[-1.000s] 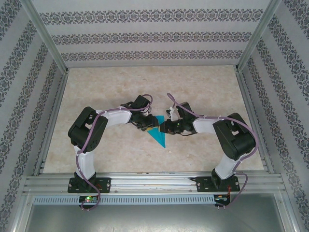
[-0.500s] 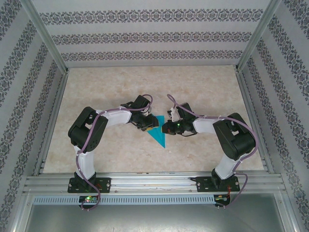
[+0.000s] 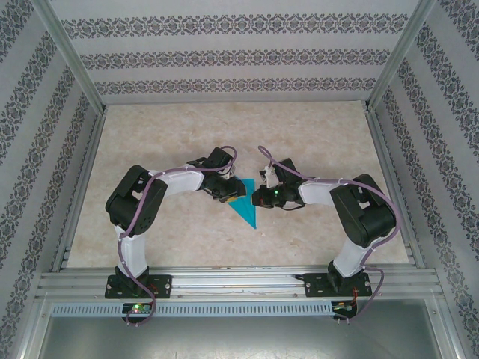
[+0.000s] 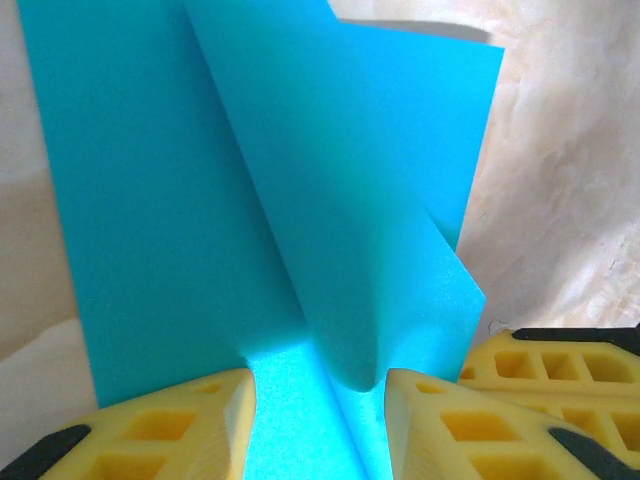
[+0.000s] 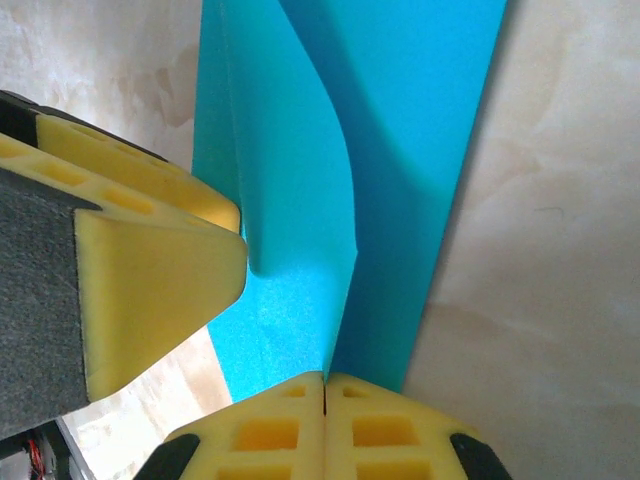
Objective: Fold a paper plane with a square sheet of paper (fold left side to right side)
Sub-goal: Fourth fold the wing at the center of the table.
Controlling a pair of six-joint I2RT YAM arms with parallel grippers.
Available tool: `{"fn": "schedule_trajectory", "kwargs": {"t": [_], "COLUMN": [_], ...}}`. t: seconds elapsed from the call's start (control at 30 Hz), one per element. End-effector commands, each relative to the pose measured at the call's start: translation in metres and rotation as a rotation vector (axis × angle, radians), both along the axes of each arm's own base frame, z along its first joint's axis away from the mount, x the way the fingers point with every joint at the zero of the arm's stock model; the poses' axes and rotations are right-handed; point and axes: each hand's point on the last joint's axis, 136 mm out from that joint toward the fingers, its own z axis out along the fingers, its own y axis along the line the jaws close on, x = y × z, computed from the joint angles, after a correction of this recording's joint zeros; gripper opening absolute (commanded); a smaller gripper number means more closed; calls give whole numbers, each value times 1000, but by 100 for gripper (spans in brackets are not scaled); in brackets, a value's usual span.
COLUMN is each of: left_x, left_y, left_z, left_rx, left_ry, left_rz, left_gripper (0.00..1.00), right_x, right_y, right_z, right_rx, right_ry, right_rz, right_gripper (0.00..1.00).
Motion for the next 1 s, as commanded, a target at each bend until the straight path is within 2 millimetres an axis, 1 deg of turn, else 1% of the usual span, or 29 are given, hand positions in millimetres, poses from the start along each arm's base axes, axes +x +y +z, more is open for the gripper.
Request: {"fn": "schedule_trajectory", "kwargs": {"t": [0.0,0.53,0.97], "left_x": [-19,-19,-19], "left_y": [7,7,6], "left_z": [-29,-29,-29], "left_rx": [77,76,67], "left_ry": [81,83,83], "left_rz": [1,1,3], "left_gripper": [41,41,41], "right_x": [7,8,2], "right_y": [-4,-7,-10], "right_z": [-5,-10,-21], "right_rx": [-30,-54,-78], "right_ry": [-4,7,35], "right_rz": [-7,-15,-13], "right_gripper": [4,5,4]}}
